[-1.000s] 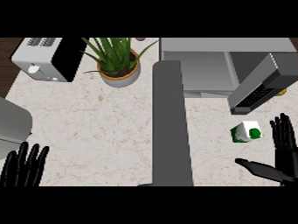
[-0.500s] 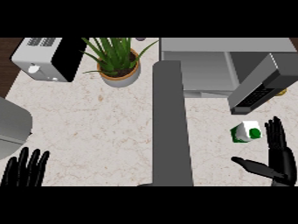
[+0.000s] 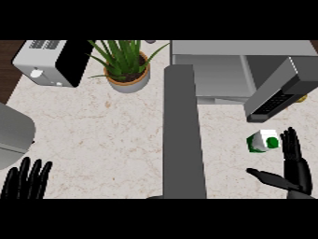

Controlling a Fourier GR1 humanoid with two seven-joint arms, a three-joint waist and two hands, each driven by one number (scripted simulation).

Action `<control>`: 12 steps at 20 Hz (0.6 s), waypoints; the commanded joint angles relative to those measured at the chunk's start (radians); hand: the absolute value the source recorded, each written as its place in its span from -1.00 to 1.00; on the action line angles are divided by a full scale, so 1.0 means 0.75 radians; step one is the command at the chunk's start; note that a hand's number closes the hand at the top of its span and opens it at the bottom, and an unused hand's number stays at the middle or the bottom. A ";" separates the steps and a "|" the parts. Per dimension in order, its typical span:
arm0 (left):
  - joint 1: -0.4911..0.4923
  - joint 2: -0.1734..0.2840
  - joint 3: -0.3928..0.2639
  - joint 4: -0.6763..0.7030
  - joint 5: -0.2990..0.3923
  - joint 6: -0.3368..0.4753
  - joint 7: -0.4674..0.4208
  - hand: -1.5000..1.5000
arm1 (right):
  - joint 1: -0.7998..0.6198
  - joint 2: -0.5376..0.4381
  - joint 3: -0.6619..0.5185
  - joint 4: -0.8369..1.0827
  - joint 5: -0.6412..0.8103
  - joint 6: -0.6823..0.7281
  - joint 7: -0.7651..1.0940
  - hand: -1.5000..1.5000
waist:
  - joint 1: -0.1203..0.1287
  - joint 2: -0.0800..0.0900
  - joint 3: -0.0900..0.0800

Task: Pick up the milk, place it into the microwave and close the microwave

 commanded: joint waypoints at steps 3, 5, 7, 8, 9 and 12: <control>0.045 -0.010 -0.018 -0.061 0.023 0.005 0.049 -1.00 | -0.069 -0.095 -0.004 0.195 0.016 0.084 -0.171 -1.00 | 0.004 0.001 0.001; 0.106 -0.003 -0.022 -0.127 0.011 -0.007 0.025 -1.00 | -0.109 -0.040 0.007 0.198 0.026 0.018 -0.185 -1.00 | 0.008 0.001 0.001; -0.010 0.028 0.043 -0.011 0.055 -0.028 0.033 -1.00 | -0.118 -0.090 0.004 0.230 0.019 0.113 -0.199 -1.00 | 0.003 0.002 0.001; 0.081 0.009 0.005 -0.082 0.051 -0.035 0.022 -1.00 | -0.080 -0.024 0.041 0.188 0.035 0.070 -0.191 -1.00 | 0.000 -0.001 0.000; 0.012 0.014 0.041 -0.050 0.077 -0.022 0.043 -1.00 | -0.121 -0.025 0.031 0.173 0.026 0.044 -0.184 -1.00 | -0.001 0.000 0.000; 0.026 -0.018 -0.001 0.068 -0.035 -0.041 -0.083 -1.00 | -0.144 -0.028 0.023 0.226 0.012 0.070 -0.152 -1.00 | 0.000 0.000 0.000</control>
